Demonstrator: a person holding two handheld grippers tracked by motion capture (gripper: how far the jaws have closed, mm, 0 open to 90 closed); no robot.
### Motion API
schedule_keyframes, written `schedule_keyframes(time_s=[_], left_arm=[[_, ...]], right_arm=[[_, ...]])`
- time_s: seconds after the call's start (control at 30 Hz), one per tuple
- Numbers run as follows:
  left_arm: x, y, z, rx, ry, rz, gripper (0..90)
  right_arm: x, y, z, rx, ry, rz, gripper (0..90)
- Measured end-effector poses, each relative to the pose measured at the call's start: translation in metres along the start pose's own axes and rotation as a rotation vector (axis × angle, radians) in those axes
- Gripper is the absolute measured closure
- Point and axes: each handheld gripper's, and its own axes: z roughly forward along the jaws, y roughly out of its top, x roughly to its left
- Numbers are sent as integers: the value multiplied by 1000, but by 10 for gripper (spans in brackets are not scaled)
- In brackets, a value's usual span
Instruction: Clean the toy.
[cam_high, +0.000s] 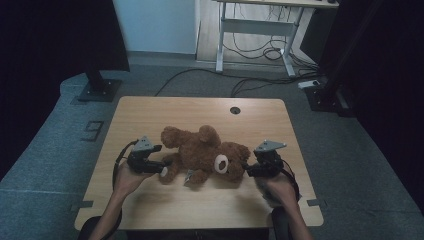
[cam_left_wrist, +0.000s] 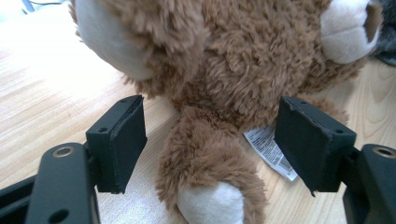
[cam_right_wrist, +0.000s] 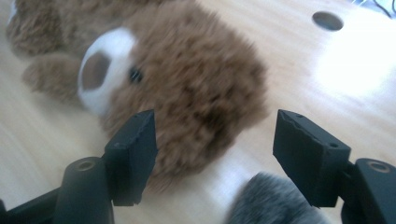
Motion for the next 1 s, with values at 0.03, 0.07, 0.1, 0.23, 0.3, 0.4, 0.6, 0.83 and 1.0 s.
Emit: schedule_keyframes(time_s=[0.03,0.07,0.1,0.23,0.3,0.4,0.6,0.83,1.0], left_arm=[[0,-1,2,2,1,0,242],[0,-3,3,3,1,3,242],[0,-4,5,3,1,5,242],[1,-6,8,-3,2,11,231],[3,-5,8,-9,4,10,224],[7,-3,11,-11,-3,2,222],[8,-9,26,38,-15,-1,214],[9,-21,40,113,-23,-3,271],[7,-23,41,130,-48,-8,579]], right_arm=[[3,-4,0,1,5,4,296],[6,-8,1,5,12,6,296],[9,-12,3,13,18,8,296],[20,-29,17,48,29,23,288],[24,-35,26,67,39,37,279],[29,-39,37,79,46,43,259],[31,-40,56,123,29,27,241],[35,-42,69,141,17,24,447],[32,-43,65,123,30,66,662]])
